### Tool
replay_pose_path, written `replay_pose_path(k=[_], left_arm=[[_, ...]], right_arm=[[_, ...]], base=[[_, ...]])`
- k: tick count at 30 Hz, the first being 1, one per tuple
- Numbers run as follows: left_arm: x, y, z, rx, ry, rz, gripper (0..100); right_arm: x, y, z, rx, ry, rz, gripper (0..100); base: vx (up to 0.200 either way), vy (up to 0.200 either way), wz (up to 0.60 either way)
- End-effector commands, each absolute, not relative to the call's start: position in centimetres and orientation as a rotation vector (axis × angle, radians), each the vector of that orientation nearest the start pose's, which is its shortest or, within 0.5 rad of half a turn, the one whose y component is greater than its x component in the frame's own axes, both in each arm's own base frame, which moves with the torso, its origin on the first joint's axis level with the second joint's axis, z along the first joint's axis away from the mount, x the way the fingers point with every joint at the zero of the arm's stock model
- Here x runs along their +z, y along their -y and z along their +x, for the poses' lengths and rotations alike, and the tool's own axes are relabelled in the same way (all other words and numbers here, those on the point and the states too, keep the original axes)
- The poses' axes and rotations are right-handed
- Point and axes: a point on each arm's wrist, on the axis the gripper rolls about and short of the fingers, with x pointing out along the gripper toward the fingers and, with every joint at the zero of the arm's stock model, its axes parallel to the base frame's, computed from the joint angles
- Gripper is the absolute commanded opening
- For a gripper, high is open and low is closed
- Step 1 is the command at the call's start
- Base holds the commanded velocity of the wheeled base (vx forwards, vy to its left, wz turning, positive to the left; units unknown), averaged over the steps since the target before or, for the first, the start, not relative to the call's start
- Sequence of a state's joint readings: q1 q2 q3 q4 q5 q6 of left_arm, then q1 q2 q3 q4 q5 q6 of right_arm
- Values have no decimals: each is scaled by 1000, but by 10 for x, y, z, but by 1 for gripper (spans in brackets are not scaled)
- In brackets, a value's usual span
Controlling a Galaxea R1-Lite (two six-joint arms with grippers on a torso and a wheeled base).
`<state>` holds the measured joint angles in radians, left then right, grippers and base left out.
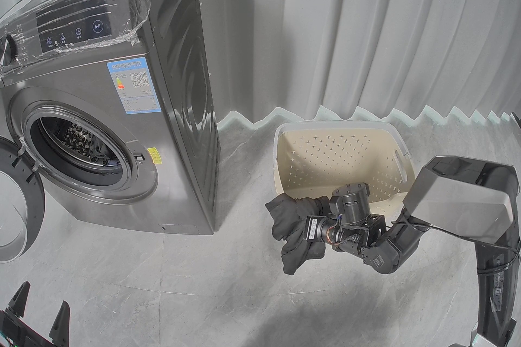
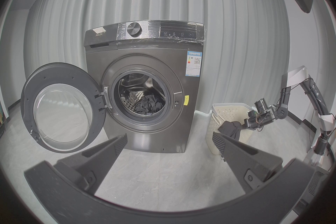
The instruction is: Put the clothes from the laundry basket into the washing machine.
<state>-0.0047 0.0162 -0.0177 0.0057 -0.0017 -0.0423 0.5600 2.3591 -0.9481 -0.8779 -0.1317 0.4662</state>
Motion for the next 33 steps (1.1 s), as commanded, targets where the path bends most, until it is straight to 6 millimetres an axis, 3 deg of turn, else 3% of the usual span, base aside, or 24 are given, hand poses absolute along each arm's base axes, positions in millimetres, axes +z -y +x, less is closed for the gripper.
replay_pose_path(k=[1, 8, 11, 15, 21, 29, 33], left_arm=[[76, 0, -23, -6, -6, -43, 100], [76, 0, -23, -6, -6, -43, 100], [76, 0, -23, -6, -6, -43, 100], [76, 0, -23, -6, -6, -43, 100], [76, 0, -23, -6, -6, -43, 100], [76, 0, -23, -6, -6, -43, 100], [76, 0, -23, -6, -6, -41, 100]], right_arm=[[42, -204, 319, 336, -535, 287, 0], [81, -192, 289, 373, -478, 312, 0], [109, -193, 264, 481, -403, 351, 0], [119, -193, 244, 539, -373, 360, 0], [119, -189, 244, 540, -341, 368, 0], [135, -186, 245, 568, -194, 351, 0], [152, -179, 236, 588, -91, 331, 0]], base=[[0, 0, 0], [0, 0, 0], [0, 0, 0], [0, 0, 0], [0, 0, 0], [0, 0, 0], [0, 0, 0]])
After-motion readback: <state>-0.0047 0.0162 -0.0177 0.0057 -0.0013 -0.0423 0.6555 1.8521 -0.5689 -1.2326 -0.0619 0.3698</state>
